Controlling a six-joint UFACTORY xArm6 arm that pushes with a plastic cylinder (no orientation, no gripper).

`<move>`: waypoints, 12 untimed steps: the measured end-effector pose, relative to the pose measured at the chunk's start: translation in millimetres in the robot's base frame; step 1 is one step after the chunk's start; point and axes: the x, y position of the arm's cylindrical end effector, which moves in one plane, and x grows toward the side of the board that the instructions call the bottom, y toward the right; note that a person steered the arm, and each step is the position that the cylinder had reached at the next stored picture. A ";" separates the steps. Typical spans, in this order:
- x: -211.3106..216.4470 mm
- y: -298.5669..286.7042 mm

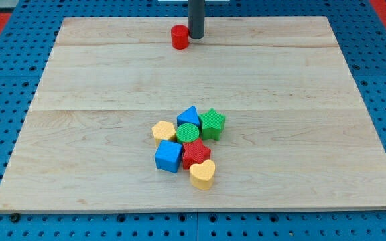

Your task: Place the yellow heart horizontal to the yellow hexagon

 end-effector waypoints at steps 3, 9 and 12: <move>30.3 42.6; 338.3 -36.1; 350.3 -9.6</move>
